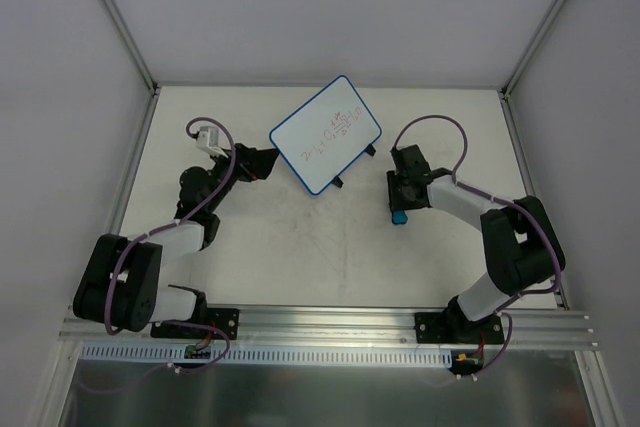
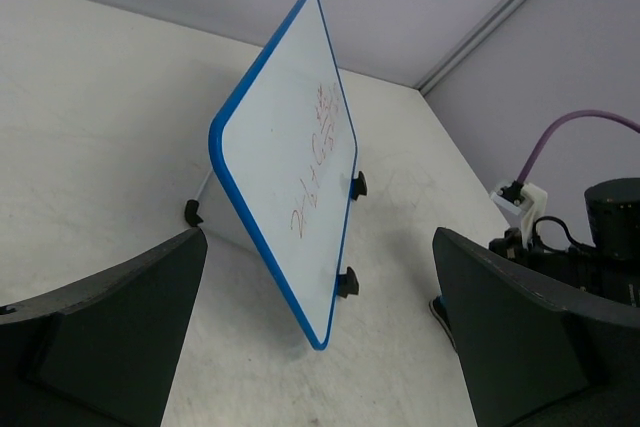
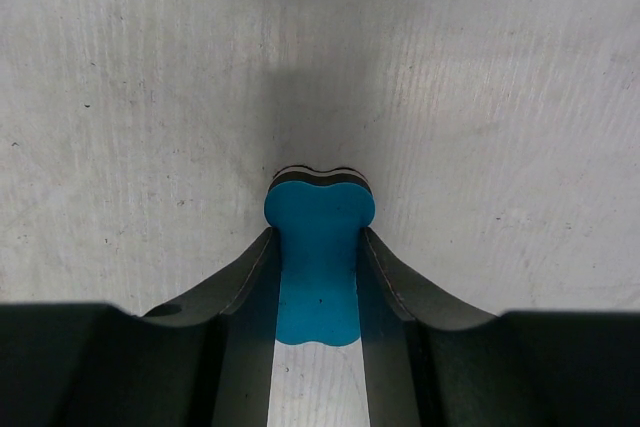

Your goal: Erase the whiteboard

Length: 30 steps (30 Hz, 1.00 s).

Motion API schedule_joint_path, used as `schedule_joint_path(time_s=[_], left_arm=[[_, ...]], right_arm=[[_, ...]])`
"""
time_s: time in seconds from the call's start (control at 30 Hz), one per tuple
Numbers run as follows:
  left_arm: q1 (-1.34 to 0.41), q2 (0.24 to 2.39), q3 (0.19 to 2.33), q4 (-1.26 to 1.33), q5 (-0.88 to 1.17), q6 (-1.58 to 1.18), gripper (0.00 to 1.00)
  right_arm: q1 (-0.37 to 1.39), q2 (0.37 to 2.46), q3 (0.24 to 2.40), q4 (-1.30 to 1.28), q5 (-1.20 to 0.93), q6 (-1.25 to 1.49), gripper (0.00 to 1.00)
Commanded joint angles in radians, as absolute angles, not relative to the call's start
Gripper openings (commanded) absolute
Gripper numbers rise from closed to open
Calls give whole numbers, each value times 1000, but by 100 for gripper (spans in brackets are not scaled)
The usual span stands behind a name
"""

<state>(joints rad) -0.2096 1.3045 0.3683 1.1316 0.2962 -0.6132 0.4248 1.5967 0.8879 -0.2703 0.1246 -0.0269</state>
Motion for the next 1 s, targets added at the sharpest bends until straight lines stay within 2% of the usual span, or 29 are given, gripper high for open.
schedule_joint_path(time_s=[0.0, 0.07, 0.3, 0.53, 0.97], left_arm=[[-206, 1324, 457, 1210, 279, -603, 98], [-189, 1350, 480, 1192, 275, -627, 98], [-89, 1531, 558, 1327, 449, -799, 91], [-86, 1623, 606, 1356, 500, -802, 90], [-109, 1723, 658, 1399, 523, -796, 83]], right_arm=[[420, 1585, 857, -244, 120, -25, 0], [420, 1580, 853, -239, 118, -25, 0], [420, 1557, 839, -219, 120, -28, 0], [420, 1549, 838, -218, 120, -31, 0], [419, 1548, 838, -216, 117, -32, 0]])
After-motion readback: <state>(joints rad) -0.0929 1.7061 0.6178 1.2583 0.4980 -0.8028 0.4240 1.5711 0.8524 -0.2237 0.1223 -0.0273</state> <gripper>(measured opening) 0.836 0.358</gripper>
